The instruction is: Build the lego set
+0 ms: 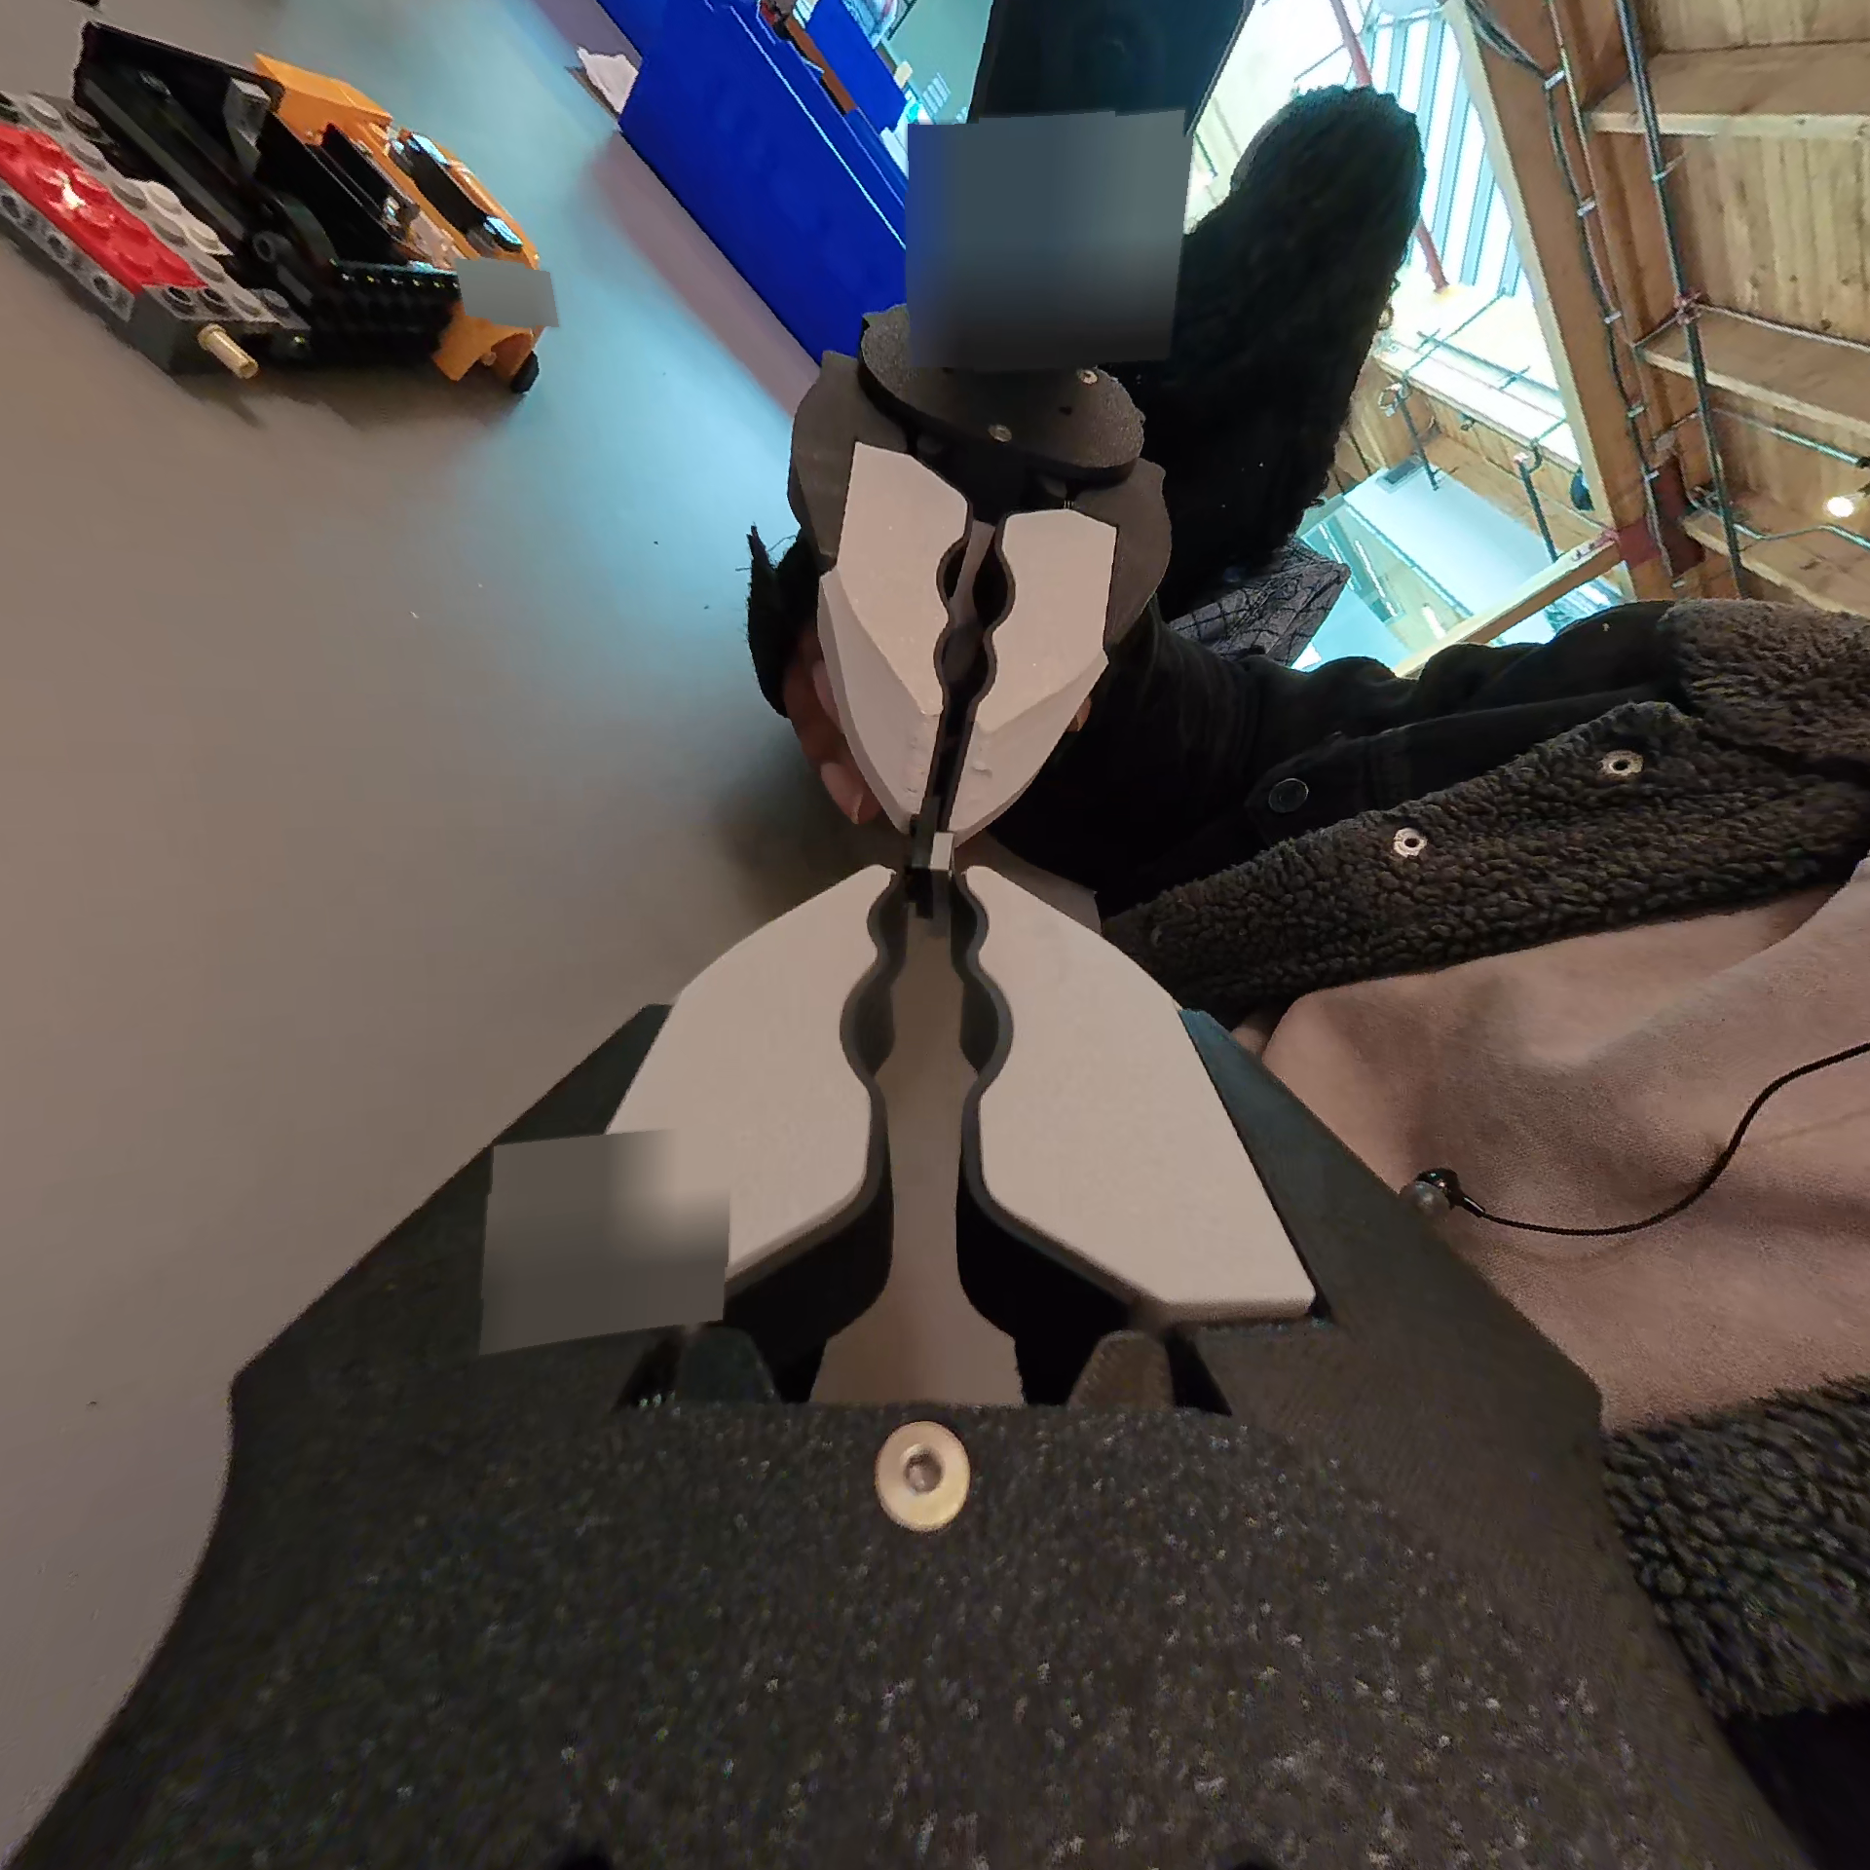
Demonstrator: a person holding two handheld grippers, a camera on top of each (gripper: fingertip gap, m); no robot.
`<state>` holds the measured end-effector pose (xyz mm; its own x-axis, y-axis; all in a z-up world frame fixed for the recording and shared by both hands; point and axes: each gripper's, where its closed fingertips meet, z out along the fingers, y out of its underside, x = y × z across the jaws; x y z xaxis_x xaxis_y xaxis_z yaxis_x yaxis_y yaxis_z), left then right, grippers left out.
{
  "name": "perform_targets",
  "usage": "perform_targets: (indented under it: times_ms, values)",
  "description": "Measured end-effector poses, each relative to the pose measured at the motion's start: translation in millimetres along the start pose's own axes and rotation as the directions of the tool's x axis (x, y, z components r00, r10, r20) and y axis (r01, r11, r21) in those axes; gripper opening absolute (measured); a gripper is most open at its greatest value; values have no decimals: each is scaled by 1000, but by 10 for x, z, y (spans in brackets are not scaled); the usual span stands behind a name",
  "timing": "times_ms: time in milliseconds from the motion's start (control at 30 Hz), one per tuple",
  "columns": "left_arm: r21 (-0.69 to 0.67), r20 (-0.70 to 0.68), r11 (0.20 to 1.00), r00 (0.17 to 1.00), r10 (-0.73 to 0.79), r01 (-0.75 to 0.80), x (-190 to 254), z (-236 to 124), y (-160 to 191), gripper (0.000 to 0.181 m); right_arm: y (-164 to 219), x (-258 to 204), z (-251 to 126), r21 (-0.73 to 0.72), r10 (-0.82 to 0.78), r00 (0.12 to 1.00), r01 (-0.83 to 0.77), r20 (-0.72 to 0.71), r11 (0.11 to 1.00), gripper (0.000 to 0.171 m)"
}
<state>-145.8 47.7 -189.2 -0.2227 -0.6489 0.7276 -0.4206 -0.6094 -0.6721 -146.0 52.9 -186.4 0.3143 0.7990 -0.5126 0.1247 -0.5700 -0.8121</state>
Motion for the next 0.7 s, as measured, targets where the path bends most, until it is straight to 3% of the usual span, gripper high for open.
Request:
perform_targets:
  times_ms: [700]
  values:
    - [-3,2,1000,1000,-8,8,-10,-2,9,7,11,10,-1,-2,3,1000,-3,-1,1000,1]
